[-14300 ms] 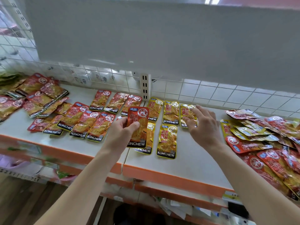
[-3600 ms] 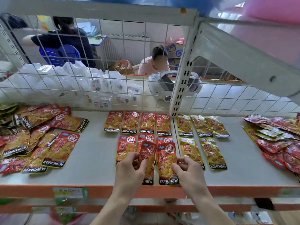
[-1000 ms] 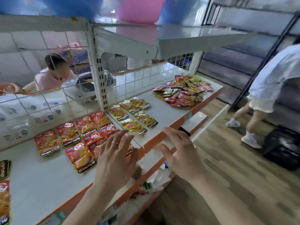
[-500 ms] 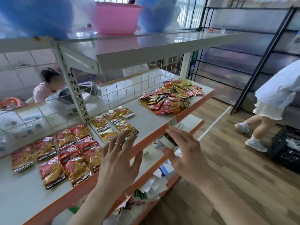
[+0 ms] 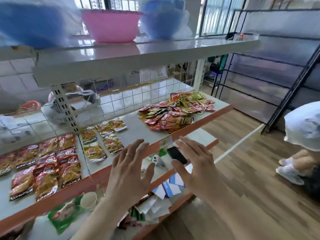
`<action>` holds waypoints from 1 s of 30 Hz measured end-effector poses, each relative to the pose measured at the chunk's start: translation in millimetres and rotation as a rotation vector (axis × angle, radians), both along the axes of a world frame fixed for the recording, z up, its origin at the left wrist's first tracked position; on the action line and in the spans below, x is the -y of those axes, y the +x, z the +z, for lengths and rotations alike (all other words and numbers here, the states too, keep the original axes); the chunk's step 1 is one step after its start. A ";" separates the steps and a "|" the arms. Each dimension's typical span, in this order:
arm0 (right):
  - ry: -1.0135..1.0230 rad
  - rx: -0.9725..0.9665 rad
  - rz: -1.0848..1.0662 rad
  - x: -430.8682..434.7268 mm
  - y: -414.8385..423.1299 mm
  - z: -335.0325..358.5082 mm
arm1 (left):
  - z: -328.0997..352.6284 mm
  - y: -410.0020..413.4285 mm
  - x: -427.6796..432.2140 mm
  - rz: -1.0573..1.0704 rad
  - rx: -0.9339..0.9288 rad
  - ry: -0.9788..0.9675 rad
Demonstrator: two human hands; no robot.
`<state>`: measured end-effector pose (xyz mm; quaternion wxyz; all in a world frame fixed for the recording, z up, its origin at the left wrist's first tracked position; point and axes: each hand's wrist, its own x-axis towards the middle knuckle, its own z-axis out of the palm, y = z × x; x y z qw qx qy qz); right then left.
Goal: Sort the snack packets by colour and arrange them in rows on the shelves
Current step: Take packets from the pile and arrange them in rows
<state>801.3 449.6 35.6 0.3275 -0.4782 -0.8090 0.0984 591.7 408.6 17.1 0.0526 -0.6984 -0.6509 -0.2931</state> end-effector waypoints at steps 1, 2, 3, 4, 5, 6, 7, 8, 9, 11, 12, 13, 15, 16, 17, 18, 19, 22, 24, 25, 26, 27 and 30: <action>-0.005 -0.001 -0.001 -3.7 4.1 0.2 | 0.5 3.7 -1.2 0.002 -0.004 -0.004; -0.002 -0.004 0.000 -7.9 7.8 0.3 | 1.5 7.4 -3.4 0.001 -0.004 -0.007; 0.010 -0.004 0.001 -12.2 11.3 -0.2 | 2.8 10.9 -6.6 0.000 -0.002 -0.010; 0.023 -0.002 0.000 -16.3 14.4 -0.6 | 3.7 14.3 -10.6 -0.003 0.002 -0.014; 0.028 -0.001 -0.003 -21.0 17.7 -1.3 | 4.4 17.8 -15.4 -0.008 0.006 -0.016; 0.023 -0.002 -0.008 -25.8 20.9 -2.0 | 5.0 21.0 -20.2 -0.014 0.010 -0.015; 0.015 -0.004 -0.015 -30.8 23.5 -2.8 | 5.5 23.7 -25.4 -0.020 0.012 -0.013; 0.005 -0.002 -0.022 -35.7 25.8 -3.6 | 5.0 26.1 -30.7 -0.027 0.012 -0.018; -0.002 0.006 -0.030 -40.9 27.6 -4.2 | 3.8 28.4 -36.4 -0.032 0.009 -0.028; -0.017 0.025 -0.040 -52.6 29.8 -5.5 | 1.8 30.5 -50.7 -0.037 0.006 -0.047; -0.027 0.033 -0.042 -58.2 30.1 -6.1 | 0.2 30.3 -57.5 -0.040 0.008 -0.058; -0.042 0.039 -0.049 -68.3 31.0 -8.4 | -3.3 30.5 -69.3 -0.048 0.015 -0.069; -0.043 0.057 -0.054 -76.1 30.8 -6.8 | -5.7 31.0 -81.1 -0.060 0.003 -0.065; -0.047 0.070 -0.057 -81.8 31.1 -6.6 | -7.0 31.4 -89.1 -0.065 0.006 -0.067; -0.061 0.076 -0.062 -91.4 31.3 -7.5 | -9.5 31.8 -100.8 -0.071 0.016 -0.076; -0.075 0.082 -0.065 -102.1 30.8 -7.0 | -11.3 32.1 -113.3 -0.072 0.023 -0.080; -0.087 0.093 -0.067 -113.0 30.4 -5.5 | -12.6 32.8 -126.3 -0.068 0.026 -0.083; -0.108 0.127 -0.087 -145.2 29.8 -1.1 | -15.5 35.6 -162.6 -0.067 0.033 -0.078; -0.127 0.135 -0.104 -163.1 27.5 -0.2 | -20.6 36.0 -185.1 -0.088 0.044 -0.069; -0.130 0.133 -0.109 -170.8 26.5 -0.2 | -23.4 36.1 -195.3 -0.095 0.043 -0.077; -0.134 0.130 -0.114 -178.0 26.4 -1.4 | -26.2 36.4 -204.1 -0.100 0.041 -0.087; -0.142 0.128 -0.117 -183.9 26.9 -2.7 | -28.8 36.7 -211.4 -0.102 0.041 -0.095; -0.177 0.130 -0.119 -198.2 28.7 -3.6 | -33.8 39.8 -226.7 -0.121 0.043 -0.096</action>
